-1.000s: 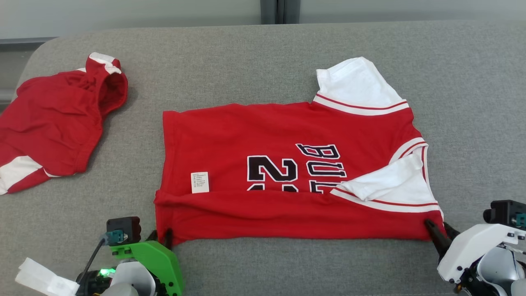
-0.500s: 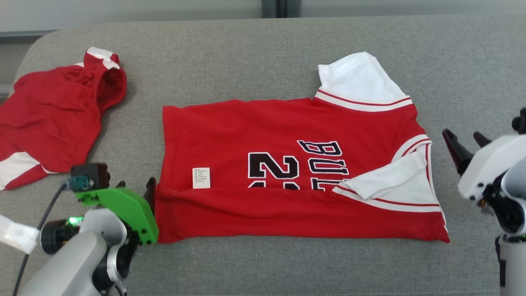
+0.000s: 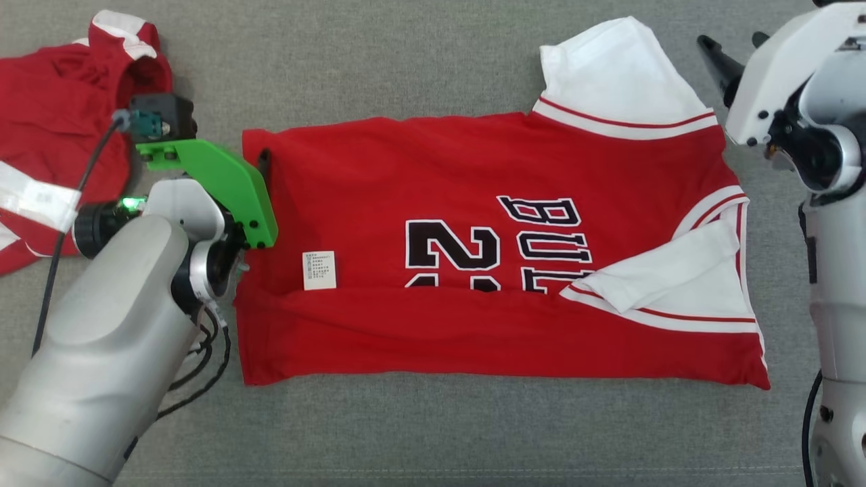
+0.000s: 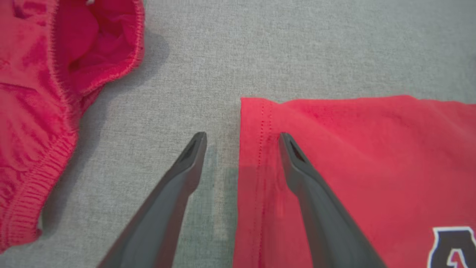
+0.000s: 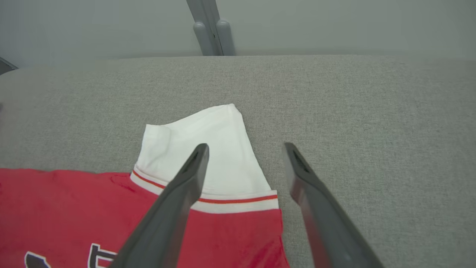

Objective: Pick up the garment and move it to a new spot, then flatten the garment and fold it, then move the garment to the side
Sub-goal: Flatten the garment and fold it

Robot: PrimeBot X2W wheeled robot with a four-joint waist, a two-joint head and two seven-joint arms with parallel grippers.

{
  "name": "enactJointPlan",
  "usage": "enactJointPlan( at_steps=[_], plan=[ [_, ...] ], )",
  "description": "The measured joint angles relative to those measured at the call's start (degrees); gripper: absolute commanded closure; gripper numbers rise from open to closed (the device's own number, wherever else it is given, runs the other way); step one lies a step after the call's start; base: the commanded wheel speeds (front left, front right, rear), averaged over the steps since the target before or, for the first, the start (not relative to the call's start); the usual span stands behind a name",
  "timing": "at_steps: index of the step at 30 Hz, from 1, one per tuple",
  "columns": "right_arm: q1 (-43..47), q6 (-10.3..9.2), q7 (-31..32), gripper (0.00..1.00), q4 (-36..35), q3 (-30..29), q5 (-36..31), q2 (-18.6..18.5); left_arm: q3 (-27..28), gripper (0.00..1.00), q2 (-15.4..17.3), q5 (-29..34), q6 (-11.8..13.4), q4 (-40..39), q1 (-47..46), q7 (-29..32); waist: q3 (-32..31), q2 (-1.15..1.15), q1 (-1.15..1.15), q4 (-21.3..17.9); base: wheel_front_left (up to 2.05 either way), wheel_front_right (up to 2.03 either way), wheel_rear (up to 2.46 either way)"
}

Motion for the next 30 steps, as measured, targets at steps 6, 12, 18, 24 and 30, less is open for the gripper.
enactJointPlan(
  at_steps=[6,12,18,24,30],
  plan=[
    [-5.54,0.01,-2.02,0.0,5.54,3.65,0.09,-0.91,-1.98,0.0,-2.0,1.03,-1.92,7.23,-5.31,2.11,3.6,0.0,0.0,0.01,0.0,0.0,0.0],
    [-8.05,0.0,-2.94,0.0,9.31,4.08,1.25,-2.11,-1.77,0.0,-4.48,0.42,-5.09,9.55,-8.08,1.01,5.68,0.0,0.0,0.48,0.0,0.0,0.0],
    [-8.96,0.0,-3.53,0.0,11.47,3.88,1.87,-3.38,-2.22,0.0,-5.49,0.4,-6.58,9.77,-9.01,0.49,6.4,0.0,0.0,1.27,0.0,0.0,0.0],
    [-9.88,0.0,-3.42,0.0,12.7,5.27,1.54,-3.8,-2.71,0.59,-5.44,1.07,-7.15,10.58,-10.1,-0.73,7.11,0.0,0.0,1.32,0.0,0.0,0.0],
    [-11.55,0.01,-2.02,0.0,14.03,6.71,1.08,-4.33,-3.28,1.0,-6.36,1.75,-8.08,11.68,-10.4,-2.14,8.0,0.0,0.0,1.7,0.0,0.0,0.0]
  ],
)
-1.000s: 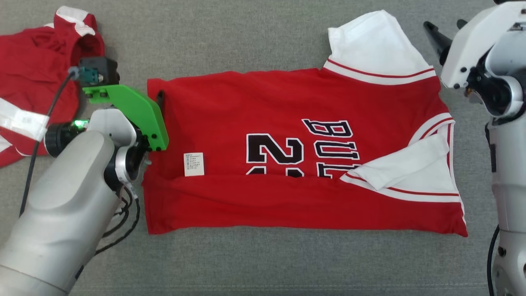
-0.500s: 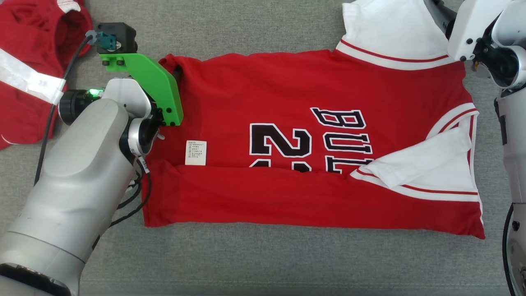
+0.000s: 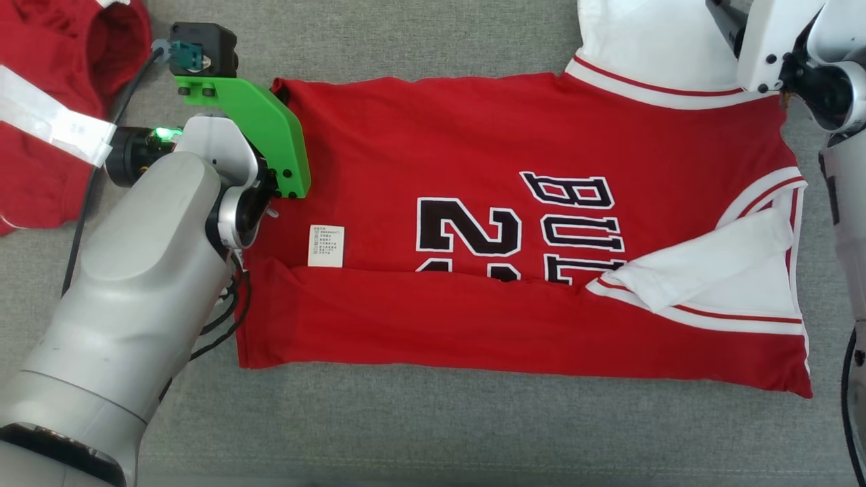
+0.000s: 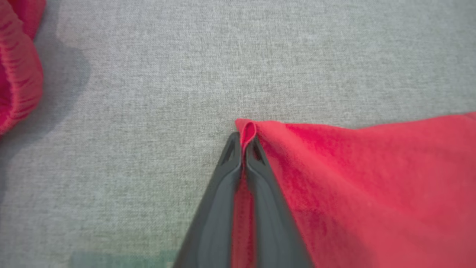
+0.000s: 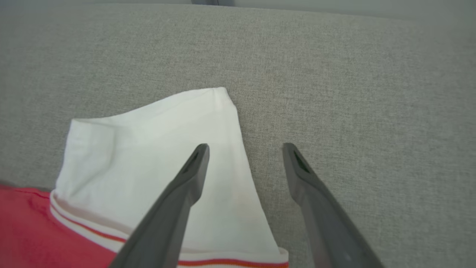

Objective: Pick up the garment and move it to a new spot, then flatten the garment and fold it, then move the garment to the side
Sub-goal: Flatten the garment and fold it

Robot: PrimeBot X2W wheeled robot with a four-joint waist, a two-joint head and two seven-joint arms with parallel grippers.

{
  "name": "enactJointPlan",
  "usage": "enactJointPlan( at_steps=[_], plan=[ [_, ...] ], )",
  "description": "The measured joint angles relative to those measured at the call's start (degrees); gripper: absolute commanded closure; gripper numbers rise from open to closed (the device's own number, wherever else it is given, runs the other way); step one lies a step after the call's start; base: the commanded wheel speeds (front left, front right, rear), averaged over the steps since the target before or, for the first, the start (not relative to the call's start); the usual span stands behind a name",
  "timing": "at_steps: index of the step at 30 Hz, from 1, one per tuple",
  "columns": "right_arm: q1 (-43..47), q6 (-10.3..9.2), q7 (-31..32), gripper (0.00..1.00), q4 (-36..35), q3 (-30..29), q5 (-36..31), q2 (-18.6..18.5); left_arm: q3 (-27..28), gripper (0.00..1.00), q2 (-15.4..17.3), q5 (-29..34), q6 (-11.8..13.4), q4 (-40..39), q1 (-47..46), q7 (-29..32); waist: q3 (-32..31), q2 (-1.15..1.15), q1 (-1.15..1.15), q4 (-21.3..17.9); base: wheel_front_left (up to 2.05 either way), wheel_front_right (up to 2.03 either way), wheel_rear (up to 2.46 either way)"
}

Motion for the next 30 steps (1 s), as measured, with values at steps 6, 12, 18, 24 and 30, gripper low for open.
enactJointPlan(
  at_steps=[6,12,18,24,30],
  plan=[
    [-2.53,0.0,-0.9,0.0,1.15,0.33,-1.25,-1.94,-0.38,1.0,-0.69,0.26,0.1,-1.77,1.5,-3.23,0.66,0.0,0.0,1.73,0.0,0.0,0.0],
    [-4.63,0.0,0.08,0.0,4.43,0.76,-2.7,-2.98,-0.44,1.0,-1.93,0.27,0.38,-4.46,2.25,-5.14,2.64,0.0,0.0,4.25,0.0,0.0,0.0],
    [-5.99,-0.01,2.05,0.78,6.79,1.38,-2.41,-3.97,-0.22,1.0,-2.61,0.26,0.54,-5.73,2.08,-6.47,4.63,0.0,0.0,6.14,0.0,0.0,0.0],
    [-5.96,0.05,-1.33,1.0,6.23,2.57,-1.59,-4.45,0.67,1.0,-3.07,0.26,0.55,-5.38,2.03,-9.61,4.94,0.0,0.0,6.56,0.0,0.0,0.0],
    [-5.61,0.05,-12.07,1.0,6.51,-0.14,-5.59,-4.27,1.82,1.0,-2.68,1.34,1.4,-2.89,2.0,-15.11,3.71,0.0,0.0,4.68,0.0,0.0,0.0]
  ],
)
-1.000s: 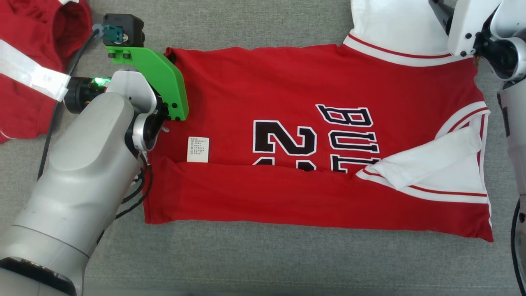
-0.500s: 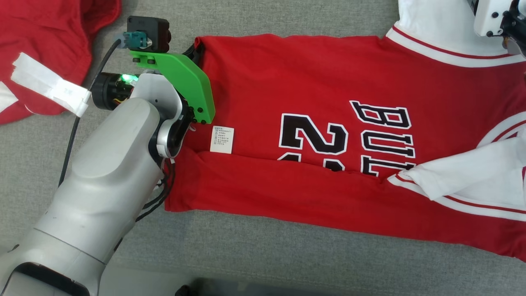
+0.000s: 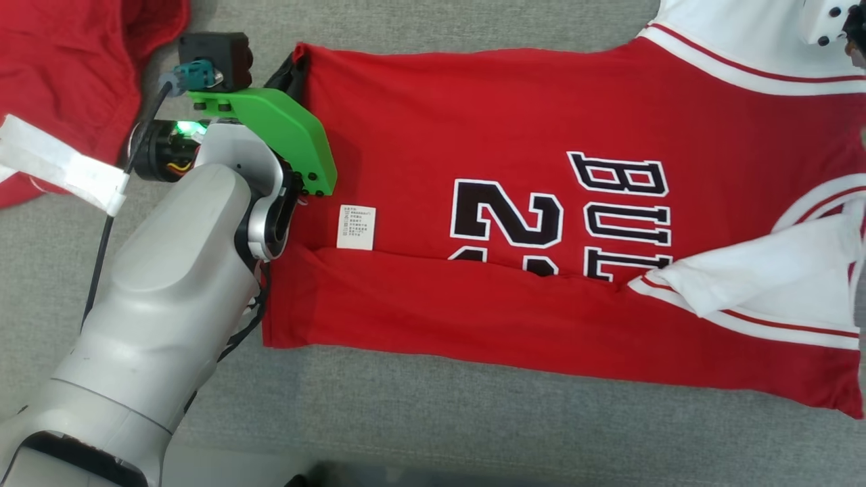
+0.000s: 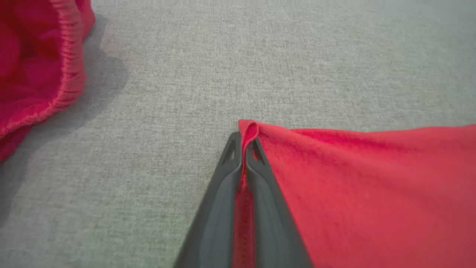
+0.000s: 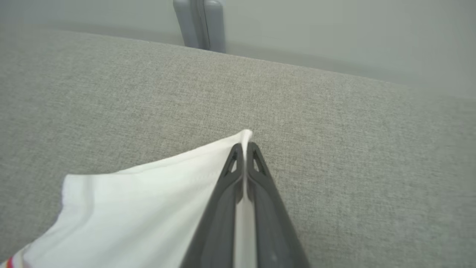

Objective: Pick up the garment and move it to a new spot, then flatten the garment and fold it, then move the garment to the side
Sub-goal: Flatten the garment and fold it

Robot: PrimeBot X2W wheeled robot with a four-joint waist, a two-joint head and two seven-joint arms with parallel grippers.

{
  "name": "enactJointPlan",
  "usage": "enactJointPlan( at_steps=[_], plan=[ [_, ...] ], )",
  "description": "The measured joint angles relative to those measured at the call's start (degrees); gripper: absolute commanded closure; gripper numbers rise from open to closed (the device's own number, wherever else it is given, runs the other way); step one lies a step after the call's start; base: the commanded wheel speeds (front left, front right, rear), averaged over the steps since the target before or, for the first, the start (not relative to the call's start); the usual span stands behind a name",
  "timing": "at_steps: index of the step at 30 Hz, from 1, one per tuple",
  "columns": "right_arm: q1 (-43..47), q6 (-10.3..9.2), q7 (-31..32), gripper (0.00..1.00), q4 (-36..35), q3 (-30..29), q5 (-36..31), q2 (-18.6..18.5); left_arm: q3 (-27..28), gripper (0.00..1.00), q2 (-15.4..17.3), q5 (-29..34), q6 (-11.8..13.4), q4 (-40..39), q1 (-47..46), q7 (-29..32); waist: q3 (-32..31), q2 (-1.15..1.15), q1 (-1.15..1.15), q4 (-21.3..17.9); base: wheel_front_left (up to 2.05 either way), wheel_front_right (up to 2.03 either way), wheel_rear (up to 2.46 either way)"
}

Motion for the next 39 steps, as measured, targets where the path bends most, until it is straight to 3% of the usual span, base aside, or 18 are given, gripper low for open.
enactJointPlan(
  at_steps=[7,17,24,33,34,39],
  plan=[
    [2.03,0.0,-4.42,1.0,0.86,1.35,2.2,1.96,-0.54,1.0,-0.18,0.76,-0.74,2.87,0.34,-3.05,-2.63,0.0,0.0,-2.19,0.0,0.0,0.0],
    [12.29,-0.01,-9.14,1.0,-5.97,4.85,11.51,-0.15,-1.29,1.0,1.41,1.65,-1.35,2.63,5.77,-8.83,-8.68,0.0,0.0,-4.2,0.0,0.0,0.0],
    [24.02,-0.03,-5.49,1.0,-16.93,5.06,18.3,-1.36,-2.34,1.0,2.94,1.88,-1.72,1.45,11.15,-11.5,-12.88,0.0,0.0,-5.45,0.0,0.0,0.0],
    [39.35,-0.04,1.75,1.0,-32.21,3.07,20.83,-0.84,-2.02,1.0,4.31,2.31,-2.71,2.87,14.79,-15.16,-15.97,0.0,0.0,-8.07,0.0,0.0,0.0],
    [46.9,-0.04,4.83,1.0,-38.52,-0.08,21.08,1.13,-0.83,1.0,5.11,2.46,-2.8,3.19,16.91,-16.14,-17.21,0.0,0.0,-8.65,0.0,0.0,0.0],
    [54.61,-0.05,8.2,1.0,-45.35,-2.89,20.49,4.27,-0.53,1.0,5.22,2.46,-2.94,4.07,19.37,-16.55,-18.21,0.0,0.0,-8.83,0.0,0.0,0.0]
  ],
)
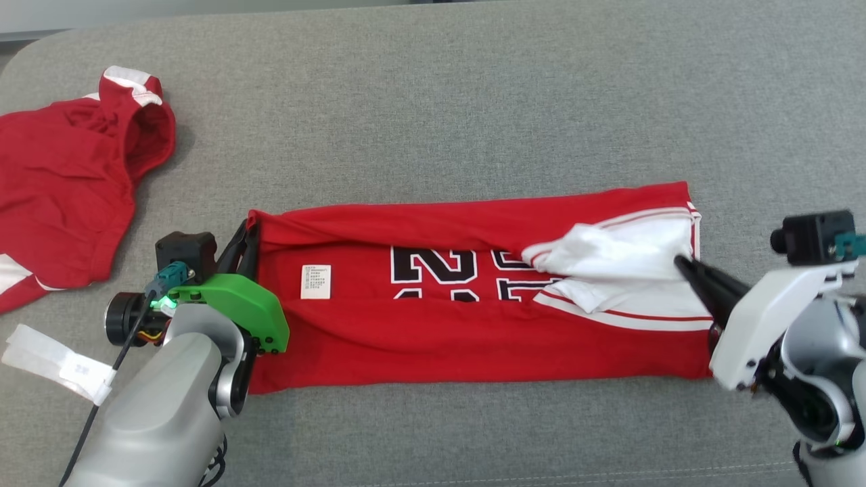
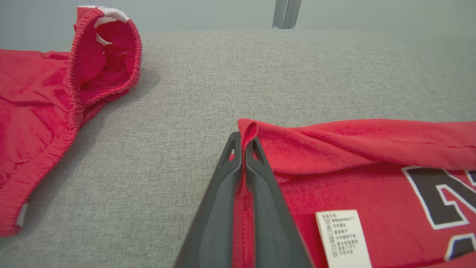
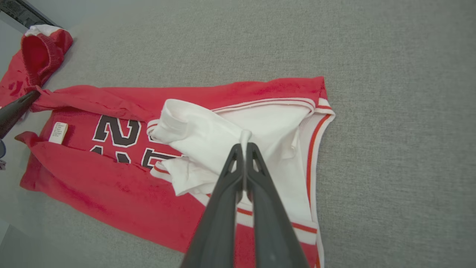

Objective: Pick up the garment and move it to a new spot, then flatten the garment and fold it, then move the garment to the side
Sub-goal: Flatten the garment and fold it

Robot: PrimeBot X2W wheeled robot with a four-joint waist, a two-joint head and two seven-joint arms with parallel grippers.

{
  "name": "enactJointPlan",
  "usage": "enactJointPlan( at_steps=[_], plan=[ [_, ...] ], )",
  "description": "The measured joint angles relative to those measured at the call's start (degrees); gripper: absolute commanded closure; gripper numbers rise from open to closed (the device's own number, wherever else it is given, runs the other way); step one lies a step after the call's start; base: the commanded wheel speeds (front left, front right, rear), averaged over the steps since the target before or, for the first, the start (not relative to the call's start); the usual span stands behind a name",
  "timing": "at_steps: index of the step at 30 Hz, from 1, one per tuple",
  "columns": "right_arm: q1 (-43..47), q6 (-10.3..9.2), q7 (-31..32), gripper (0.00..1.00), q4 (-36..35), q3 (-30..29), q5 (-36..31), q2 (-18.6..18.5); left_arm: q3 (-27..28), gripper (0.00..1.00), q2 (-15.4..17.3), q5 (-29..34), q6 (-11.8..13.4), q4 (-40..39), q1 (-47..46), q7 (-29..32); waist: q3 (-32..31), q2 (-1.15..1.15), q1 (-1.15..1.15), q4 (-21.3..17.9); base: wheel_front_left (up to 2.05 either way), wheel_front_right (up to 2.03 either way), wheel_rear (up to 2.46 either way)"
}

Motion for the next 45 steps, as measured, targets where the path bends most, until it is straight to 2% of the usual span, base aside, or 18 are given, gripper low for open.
enactJointPlan(
  at_steps=[5,11,12,13,14,15,18,21,23,26,32,38,45],
  plan=[
    [5.26,0.0,1.55,1.0,-4.2,-0.47,-0.89,3.34,0.46,1.0,-0.2,0.0,-0.2,0.45,0.73,-0.08,-0.47,0.0,0.0,0.05,0.0,0.0,0.0],
    [8.31,0.0,3.02,1.0,-4.64,0.9,-1.86,4.89,1.05,1.0,-0.64,-0.18,-0.53,1.25,1.7,-0.13,-0.86,0.0,0.0,-0.13,0.0,0.0,0.0],
    [8.55,0.0,3.36,1.0,-4.47,0.98,-1.91,5.0,1.12,0.82,-0.75,-0.19,-0.66,1.46,1.91,-0.2,-0.94,0.0,0.0,-0.14,0.0,0.0,0.0],
    [8.83,0.0,3.42,1.0,-4.32,0.92,-2.07,5.19,1.2,0.5,-0.83,-0.24,-0.69,1.64,2.08,-0.21,-1.02,0.0,0.0,-0.14,0.0,0.0,0.0],
    [9.13,0.0,3.16,0.65,-4.07,0.66,-2.56,5.61,1.47,0.0,-0.98,-0.62,-0.68,1.91,2.34,-0.25,-1.13,0.0,0.0,-0.14,0.0,0.0,0.0],
    [9.22,-0.01,2.86,0.0,-3.89,0.32,-2.89,6.11,1.79,0.0,-1.09,-0.73,-0.6,2.04,2.58,-0.26,-1.23,0.0,0.0,-0.12,0.0,0.0,0.0],
    [9.22,0.0,0.92,0.0,-4.04,0.19,-3.67,6.77,4.92,0.0,-1.14,-0.46,-0.26,-0.02,3.03,-0.25,-1.49,0.0,0.0,0.02,0.0,0.0,0.0],
    [8.71,0.0,-2.24,0.0,-4.87,-0.43,-4.31,7.14,13.03,0.0,-1.51,2.04,-0.19,-7.11,5.22,-0.34,-1.9,0.0,0.0,0.19,0.0,0.0,0.0],
    [8.59,0.0,-3.42,0.0,-5.31,-1.52,-4.37,7.97,18.75,0.0,-2.07,5.14,-1.05,-12.57,8.49,-0.35,-2.32,0.0,0.0,0.26,0.0,0.0,0.0],
    [8.11,-0.01,-4.14,0.0,-5.76,-4.5,-4.42,9.45,27.17,0.0,-4.55,11.17,-3.25,-19.93,14.72,-0.35,-3.17,0.0,0.0,0.37,0.0,0.0,0.0],
    [6.26,-0.01,-2.03,0.0,-2.92,-10.7,-5.98,11.5,36.66,0.0,-10.5,21.28,-9.02,-26.71,23.04,-0.34,-5.07,0.0,0.0,0.53,0.0,0.0,0.0],
    [1.31,-0.01,-0.48,0.0,6.23,-15.02,-8.71,12.25,41.58,0.0,-14.18,26.96,-13.38,-30.19,28.12,-0.35,-6.12,0.0,0.0,0.65,0.0,0.0,0.0],
    [-5.08,-0.01,0.47,0.0,17.9,-15.94,-9.94,12.81,43.24,0.0,-15.37,28.25,-14.61,-30.67,31.27,-0.34,-6.37,0.0,0.0,1.15,0.0,0.0,0.0]
  ],
)
